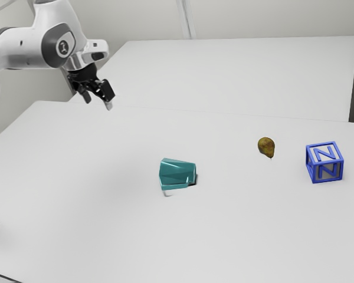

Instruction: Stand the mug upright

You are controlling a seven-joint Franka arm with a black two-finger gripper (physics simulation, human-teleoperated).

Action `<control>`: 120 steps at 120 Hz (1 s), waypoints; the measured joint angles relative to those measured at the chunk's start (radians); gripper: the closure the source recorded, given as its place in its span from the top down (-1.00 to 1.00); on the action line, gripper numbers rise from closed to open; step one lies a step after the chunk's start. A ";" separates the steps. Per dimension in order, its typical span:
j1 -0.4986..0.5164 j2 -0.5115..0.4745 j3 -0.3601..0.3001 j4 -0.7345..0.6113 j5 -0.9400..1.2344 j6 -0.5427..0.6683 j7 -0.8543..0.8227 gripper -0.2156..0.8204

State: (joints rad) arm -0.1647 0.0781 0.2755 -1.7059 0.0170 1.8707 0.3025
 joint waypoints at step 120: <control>0.054 0.191 0.005 -0.339 -1.034 0.135 0.104 0.58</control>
State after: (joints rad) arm -0.1105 0.2696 0.2809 -2.0452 -1.0165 2.0053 0.4068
